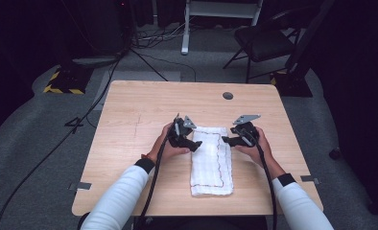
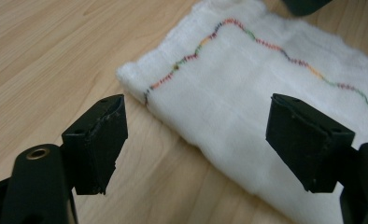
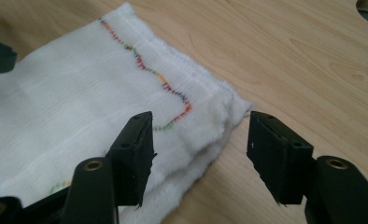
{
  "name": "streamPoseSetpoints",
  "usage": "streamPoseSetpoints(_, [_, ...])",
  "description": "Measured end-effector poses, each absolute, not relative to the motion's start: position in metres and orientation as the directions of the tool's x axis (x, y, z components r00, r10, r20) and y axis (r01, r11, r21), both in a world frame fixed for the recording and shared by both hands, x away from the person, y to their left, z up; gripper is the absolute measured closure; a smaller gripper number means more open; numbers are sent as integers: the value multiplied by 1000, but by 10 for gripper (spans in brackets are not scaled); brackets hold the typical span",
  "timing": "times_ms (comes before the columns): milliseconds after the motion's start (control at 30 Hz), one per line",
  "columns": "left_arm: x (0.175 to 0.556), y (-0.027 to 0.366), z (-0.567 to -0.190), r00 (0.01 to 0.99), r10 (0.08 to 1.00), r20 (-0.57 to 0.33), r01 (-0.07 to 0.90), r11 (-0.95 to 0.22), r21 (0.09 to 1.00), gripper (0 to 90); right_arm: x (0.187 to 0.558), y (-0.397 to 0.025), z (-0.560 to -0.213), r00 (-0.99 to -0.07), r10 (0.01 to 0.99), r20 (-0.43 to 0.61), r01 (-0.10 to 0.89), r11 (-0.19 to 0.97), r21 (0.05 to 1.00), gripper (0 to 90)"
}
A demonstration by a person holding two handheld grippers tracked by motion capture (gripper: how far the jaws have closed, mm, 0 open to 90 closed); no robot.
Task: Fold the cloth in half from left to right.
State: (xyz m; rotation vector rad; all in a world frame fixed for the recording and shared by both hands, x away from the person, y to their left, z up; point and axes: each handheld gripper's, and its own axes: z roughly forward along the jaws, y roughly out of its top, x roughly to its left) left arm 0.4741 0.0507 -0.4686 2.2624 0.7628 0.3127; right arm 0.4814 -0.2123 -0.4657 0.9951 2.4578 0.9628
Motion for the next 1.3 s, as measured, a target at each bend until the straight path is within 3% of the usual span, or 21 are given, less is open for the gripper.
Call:
streamPoseSetpoints(433, [517,42,-493,757,653,-29,508,-560,655,190,521,-204,-488,-663,747,40,583,482,655,414])
streamPoseSetpoints(633, [522,43,-496,773,631,-57,506,-560,656,171,520,-203,-487,-701,711,61,567,503,653,583])
streamPoseSetpoints(733, [523,43,-494,799,598,-66,485,-575,659,285,520,-201,-486,-717,693,72,562,514,648,687])
streamPoseSetpoints(800, [523,43,-494,804,590,-76,481,-569,667,416,520,-200,-486,-721,688,82,563,512,649,740])
streamPoseSetpoints(967, [528,45,-493,810,575,-111,487,-557,673,635,520,-198,-487,-732,679,64,542,523,658,806])
streamPoseSetpoints(1100, [531,43,-491,822,560,-103,477,-579,661,724,520,-194,-486,-729,684,17,521,539,662,823])
streamPoseSetpoints(1300, [537,41,-489,820,565,-89,476,-588,654,774,524,-190,-486,-722,692,-21,507,549,664,835])
